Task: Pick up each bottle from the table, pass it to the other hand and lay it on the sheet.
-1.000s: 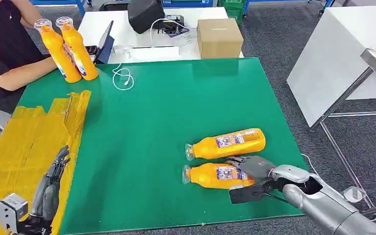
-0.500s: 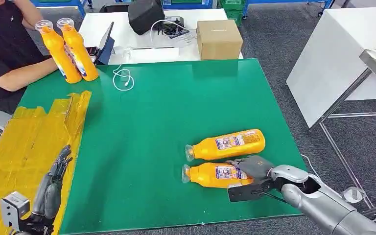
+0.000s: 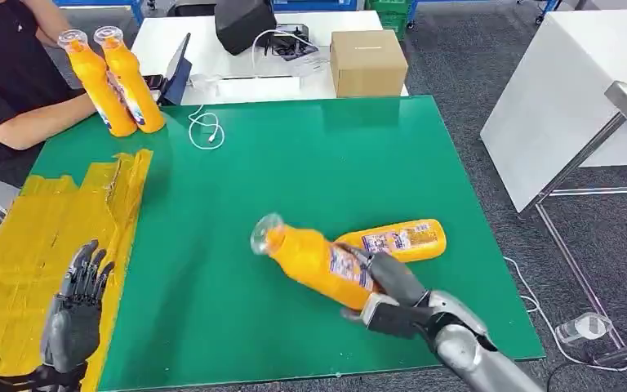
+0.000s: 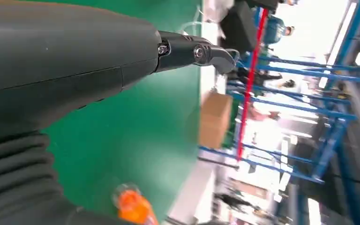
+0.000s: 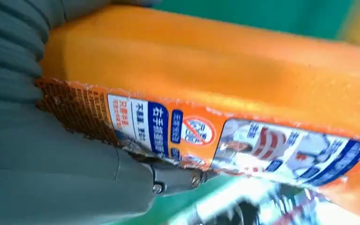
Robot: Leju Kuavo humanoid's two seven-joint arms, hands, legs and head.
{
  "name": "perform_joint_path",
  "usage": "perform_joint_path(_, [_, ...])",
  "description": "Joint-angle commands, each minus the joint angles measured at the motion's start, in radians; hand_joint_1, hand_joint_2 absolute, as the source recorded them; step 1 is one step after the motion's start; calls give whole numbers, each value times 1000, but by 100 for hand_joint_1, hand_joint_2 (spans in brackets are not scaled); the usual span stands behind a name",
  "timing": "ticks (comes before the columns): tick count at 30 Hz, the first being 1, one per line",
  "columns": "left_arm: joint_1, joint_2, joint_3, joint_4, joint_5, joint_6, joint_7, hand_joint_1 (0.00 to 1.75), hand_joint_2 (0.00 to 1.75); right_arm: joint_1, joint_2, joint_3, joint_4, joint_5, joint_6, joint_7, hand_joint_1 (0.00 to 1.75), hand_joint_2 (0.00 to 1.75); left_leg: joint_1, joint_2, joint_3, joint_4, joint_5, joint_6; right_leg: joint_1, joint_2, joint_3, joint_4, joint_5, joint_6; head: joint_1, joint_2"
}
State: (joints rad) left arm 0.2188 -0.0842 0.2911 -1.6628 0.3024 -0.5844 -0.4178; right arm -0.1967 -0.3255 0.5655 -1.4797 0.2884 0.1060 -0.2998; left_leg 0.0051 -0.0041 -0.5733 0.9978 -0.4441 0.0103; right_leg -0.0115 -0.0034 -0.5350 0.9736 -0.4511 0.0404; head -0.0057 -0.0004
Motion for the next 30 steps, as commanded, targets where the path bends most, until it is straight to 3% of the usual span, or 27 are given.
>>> perform_joint_path(1, [-7, 0, -201, -102, 2, 42, 5, 0, 175, -253, 252, -62, 124, 5, 25, 52, 175, 175, 0, 6, -2, 1, 0, 0, 0, 6, -3, 1, 1, -1, 0, 0])
perform_joint_path(6, [-50, 30, -296, -61, 24, 74, -6, 0, 175, -326, 344, 16, 243, -9, 13, 71, 175, 175, 0, 4, 1, 0, 0, -1, -1, 4, -2, 0, 2, -2, 0, 0])
perform_joint_path(13, [-136, -7, -383, 39, 51, 66, -6, 0, 175, -445, 527, 158, 523, -11, -11, 92, 175, 175, -1, 6, 3, -1, 0, -1, -1, 6, 0, 0, 1, -2, 0, 0])
perform_joint_path(16, [-137, -8, -390, 38, 49, 69, -2, 0, 175, -441, 537, 174, 524, -6, -16, 102, 175, 175, 0, 4, 1, -1, 0, 0, 0, 4, -1, -1, 1, -1, 0, 0])
perform_joint_path(23, [-128, -18, -379, 35, 58, 79, -7, 0, 175, -385, 604, 351, 559, 55, 9, 102, 175, 175, 0, 3, 0, -1, 0, 0, 0, 3, -1, -1, 0, -1, 0, 0])
perform_joint_path(30, [-120, -34, -342, 36, 61, 90, -15, 0, 175, -359, 601, 484, 561, 77, 12, 94, 175, 175, 0, 0, -1, -1, 0, 0, 0, 1, -2, -2, 0, -1, 0, 0])
